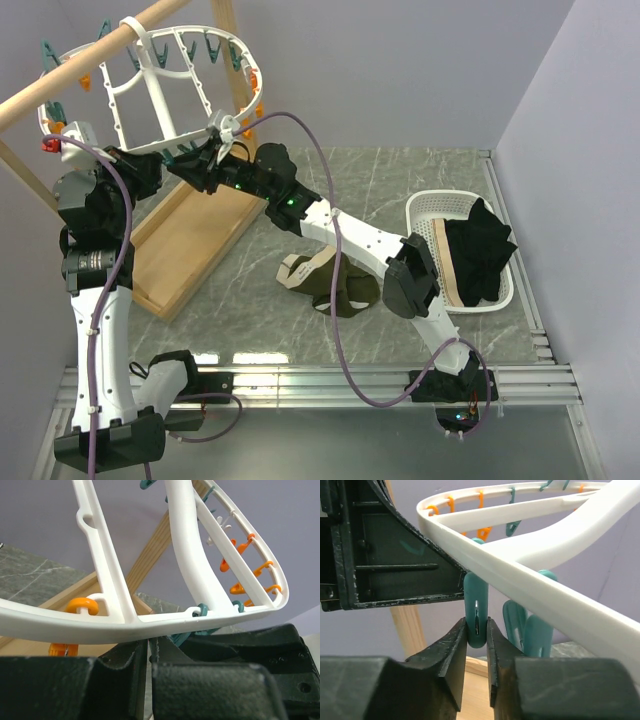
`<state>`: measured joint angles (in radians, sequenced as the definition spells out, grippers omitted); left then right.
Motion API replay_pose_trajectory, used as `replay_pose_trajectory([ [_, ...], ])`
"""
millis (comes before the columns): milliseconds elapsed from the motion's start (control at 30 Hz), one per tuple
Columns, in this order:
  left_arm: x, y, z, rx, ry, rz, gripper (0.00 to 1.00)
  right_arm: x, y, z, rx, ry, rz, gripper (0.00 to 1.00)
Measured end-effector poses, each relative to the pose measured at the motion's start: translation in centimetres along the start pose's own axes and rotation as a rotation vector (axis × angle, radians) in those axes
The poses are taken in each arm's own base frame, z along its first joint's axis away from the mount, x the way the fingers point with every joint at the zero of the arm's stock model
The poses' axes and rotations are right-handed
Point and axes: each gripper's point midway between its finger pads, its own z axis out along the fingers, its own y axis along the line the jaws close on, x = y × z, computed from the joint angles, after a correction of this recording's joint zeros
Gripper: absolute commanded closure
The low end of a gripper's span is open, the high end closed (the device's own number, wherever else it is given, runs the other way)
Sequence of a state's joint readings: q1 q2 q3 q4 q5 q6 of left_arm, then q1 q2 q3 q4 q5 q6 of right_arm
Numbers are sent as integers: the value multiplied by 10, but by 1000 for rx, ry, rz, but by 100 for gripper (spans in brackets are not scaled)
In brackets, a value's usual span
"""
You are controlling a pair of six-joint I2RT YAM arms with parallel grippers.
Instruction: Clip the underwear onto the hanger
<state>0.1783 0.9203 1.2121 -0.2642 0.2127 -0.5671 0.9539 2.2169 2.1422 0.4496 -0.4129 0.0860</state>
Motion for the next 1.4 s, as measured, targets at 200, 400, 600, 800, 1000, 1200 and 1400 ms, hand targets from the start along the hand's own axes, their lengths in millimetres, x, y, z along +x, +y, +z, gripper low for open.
replay_pose_trajectory([
  [200, -2, -2, -6, 4, -6, -3, 61, 1, 3, 2, 13, 7, -20, 100],
  [400, -4, -10, -20, 21, -10, -2, 48, -1, 0, 3, 31, 2, -26, 100],
  [600, -1, -13, -23, 34, 3, -11, 42, 0, 0, 4, 41, 5, -28, 100],
  [800, 0, -10, -16, 27, 9, -31, 44, 0, 2, 5, 50, 4, -39, 100],
  [1000, -3, -7, -8, 18, -10, -52, 48, 0, 4, 6, 51, 3, -42, 100],
  [1200, -4, -7, -1, 24, -24, -76, 51, 0, 3, 6, 57, 0, -45, 100],
  [1400, 1, -4, 5, 20, -10, -90, 57, 1, 2, 6, 61, 4, -47, 100],
])
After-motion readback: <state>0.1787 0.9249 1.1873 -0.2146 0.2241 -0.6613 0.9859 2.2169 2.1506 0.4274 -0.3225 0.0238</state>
